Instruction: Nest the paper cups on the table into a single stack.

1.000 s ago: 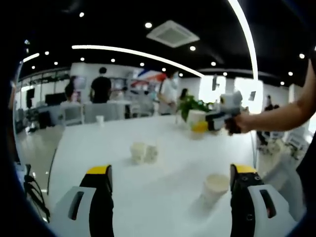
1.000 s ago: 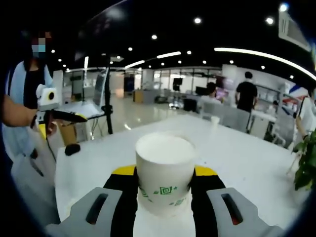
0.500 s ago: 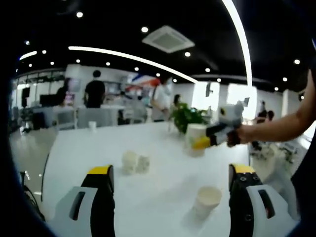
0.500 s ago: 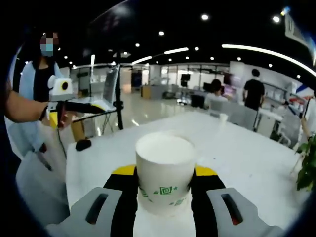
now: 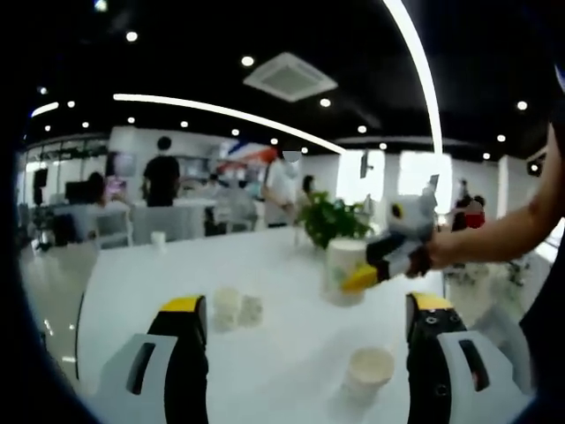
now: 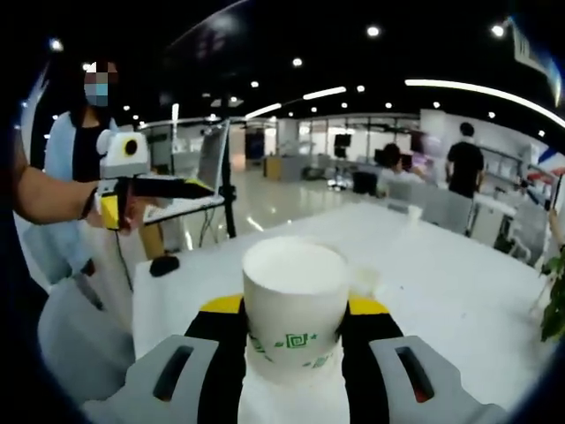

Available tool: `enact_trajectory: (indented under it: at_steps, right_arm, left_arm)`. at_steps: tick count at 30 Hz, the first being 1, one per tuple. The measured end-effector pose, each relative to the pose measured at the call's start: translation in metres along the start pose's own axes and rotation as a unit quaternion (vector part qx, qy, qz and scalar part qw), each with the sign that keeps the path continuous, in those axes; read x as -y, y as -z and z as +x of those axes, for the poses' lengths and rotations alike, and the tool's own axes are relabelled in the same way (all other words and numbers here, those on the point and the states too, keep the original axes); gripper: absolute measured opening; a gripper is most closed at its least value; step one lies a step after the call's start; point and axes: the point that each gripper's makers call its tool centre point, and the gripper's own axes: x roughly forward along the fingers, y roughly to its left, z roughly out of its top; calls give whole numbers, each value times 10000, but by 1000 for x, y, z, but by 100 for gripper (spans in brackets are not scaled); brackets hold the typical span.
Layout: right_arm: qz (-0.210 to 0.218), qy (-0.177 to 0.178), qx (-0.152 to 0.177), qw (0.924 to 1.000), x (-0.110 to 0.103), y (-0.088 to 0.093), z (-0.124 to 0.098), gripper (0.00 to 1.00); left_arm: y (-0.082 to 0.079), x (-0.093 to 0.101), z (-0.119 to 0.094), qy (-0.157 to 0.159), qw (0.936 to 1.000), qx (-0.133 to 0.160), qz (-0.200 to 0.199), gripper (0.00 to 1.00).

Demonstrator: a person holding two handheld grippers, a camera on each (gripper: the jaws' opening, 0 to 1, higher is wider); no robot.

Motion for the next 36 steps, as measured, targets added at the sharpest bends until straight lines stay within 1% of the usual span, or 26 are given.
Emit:
enact_trajectory:
  at_steps: [6, 13, 16, 25, 36]
  right_arm:
    - [9, -68, 34, 10000, -8, -3, 0, 39]
    - [-2, -144, 56, 9999, -16, -5, -1, 39]
    - [-31, -181, 23, 9998, -20, -3, -1, 39]
    - [-38, -458, -1, 9989, -39, -5, -3, 39]
    - [-103, -592, -12, 9982, -53, -7, -5, 39]
  left_arm:
    - [-5, 3, 6, 60, 10000, 2, 42, 93]
    - [-11, 12, 15, 168, 9998, 20, 60, 93]
    - [-12, 16, 18, 229, 9997, 2, 95, 91]
    - [-18, 25, 26, 380, 9991, 35, 181, 87]
    - [-20, 37, 34, 556, 9981, 14, 276, 84]
